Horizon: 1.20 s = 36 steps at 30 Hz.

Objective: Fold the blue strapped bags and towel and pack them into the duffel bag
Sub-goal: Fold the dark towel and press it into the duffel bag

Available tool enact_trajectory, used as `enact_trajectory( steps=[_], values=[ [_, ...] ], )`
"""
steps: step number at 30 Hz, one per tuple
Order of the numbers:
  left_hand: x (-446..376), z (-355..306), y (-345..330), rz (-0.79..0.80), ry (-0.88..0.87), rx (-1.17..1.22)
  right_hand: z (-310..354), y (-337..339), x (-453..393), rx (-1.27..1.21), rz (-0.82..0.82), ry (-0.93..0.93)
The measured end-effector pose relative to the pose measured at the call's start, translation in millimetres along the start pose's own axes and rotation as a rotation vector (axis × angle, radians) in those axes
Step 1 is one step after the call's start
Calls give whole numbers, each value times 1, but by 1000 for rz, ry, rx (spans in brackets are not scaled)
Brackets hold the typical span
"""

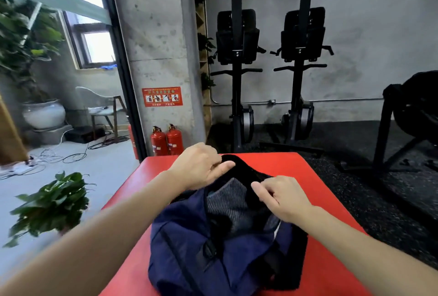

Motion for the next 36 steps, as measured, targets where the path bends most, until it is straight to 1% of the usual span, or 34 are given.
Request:
enact_trajectory(
  steps=[2,4,5,6,7,9,11,13,15,17,21,24,27,29,32,34,36],
  values=[
    [11,-16,9,-98,136,6,-27,1,4,-12,-4,-23],
    [37,-17,9,-156,402,-83,-50,-3,1,-34,2,-45],
    [56,-16,5,-136,550,-131,-62,-8,-3,-43,14,-64],
    [75,-17,-5,-78,677,-150,-71,-16,-8,-50,41,-91],
    [91,-21,-16,-6,765,-149,-79,-25,-13,-66,87,-127],
    [110,-36,-37,106,858,-144,-89,-51,-20,-127,198,-214],
    [118,-49,-55,146,974,-94,-90,-77,-19,-198,293,-280],
    [130,-52,-78,203,1120,-4,-82,-102,-3,-226,373,-293],
    [145,-52,-101,296,1176,65,-70,-119,20,-187,446,-261],
    [158,-47,-120,354,1139,88,-62,-127,39,-130,448,-237],
    [165,-30,-148,395,1029,143,-67,-124,58,-76,338,-296],
    [155,-19,-167,400,864,292,-71,-115,72,14,265,-348],
    [140,-10,-181,473,629,386,-69,-105,81,94,228,-395],
    [124,-7,-184,547,474,372,-65,-93,86,157,216,-408],
    [102,-3,-180,644,272,279,-52,-80,97,191,243,-417],
    [92,0,-169,652,156,193,-45,-73,102,145,230,-430],
    [88,2,-155,639,91,145,-42,-66,104,90,200,-446]
  ],
)
Point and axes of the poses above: each hand's wrist, its own x-axis away from the middle knuckle, its own y-axis out of the back of the hand, z = x × y, the point moved 9 cm from there along -x, towards the middle knuckle, and after that the axes turned 15 degrees about -z, right-handed, at the moved point
